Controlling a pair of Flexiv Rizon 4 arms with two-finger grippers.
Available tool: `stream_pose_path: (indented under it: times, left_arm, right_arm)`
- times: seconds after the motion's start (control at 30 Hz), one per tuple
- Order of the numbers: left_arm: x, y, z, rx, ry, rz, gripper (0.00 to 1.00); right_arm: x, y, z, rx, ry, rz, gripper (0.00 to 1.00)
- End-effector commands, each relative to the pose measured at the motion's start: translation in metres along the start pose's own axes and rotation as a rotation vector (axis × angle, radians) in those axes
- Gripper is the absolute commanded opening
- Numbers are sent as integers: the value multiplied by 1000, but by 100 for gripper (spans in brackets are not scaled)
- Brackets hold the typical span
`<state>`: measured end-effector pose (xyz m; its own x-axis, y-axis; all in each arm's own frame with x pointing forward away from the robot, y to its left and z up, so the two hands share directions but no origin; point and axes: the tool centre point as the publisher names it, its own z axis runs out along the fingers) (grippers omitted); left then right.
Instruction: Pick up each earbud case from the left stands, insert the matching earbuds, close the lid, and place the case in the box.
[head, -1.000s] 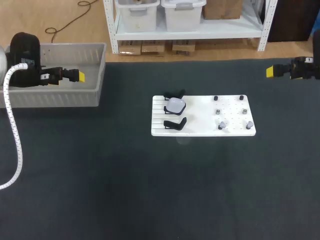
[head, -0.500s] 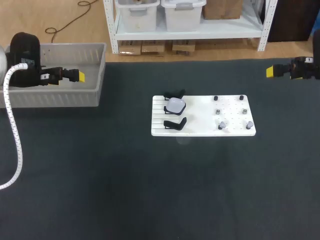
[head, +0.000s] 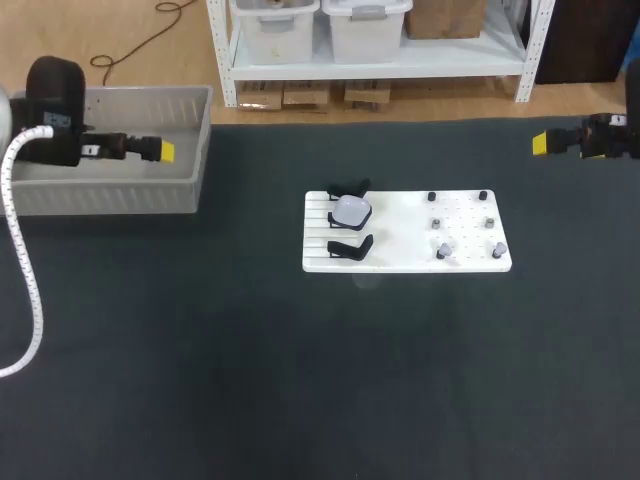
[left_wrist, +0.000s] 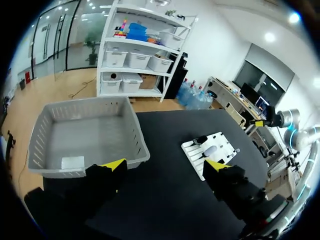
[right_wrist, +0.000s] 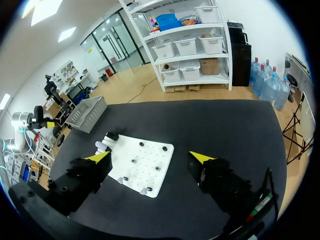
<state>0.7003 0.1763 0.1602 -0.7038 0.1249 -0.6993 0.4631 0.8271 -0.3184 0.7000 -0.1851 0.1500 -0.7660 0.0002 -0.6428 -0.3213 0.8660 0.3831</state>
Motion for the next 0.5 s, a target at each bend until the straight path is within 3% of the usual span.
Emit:
stream_pose_path:
  times: [0.03, 0.2, 0.33, 0.5]
  left_arm:
    - [4, 4, -5, 144, -23, 71, 100]
    - [0, 0, -3, 289, -17, 265, 100]
    - [0, -2, 5, 353, -26, 398, 100]
    - [1, -4, 24, 446, 43, 484, 100]
  right_arm:
    - [0, 0, 0, 0, 0, 0, 100]
    - [0, 0, 0, 0, 0, 0, 100]
    - [0, 0, 0, 0, 0, 0, 100]
    - [0, 0, 0, 0, 0, 0, 100]
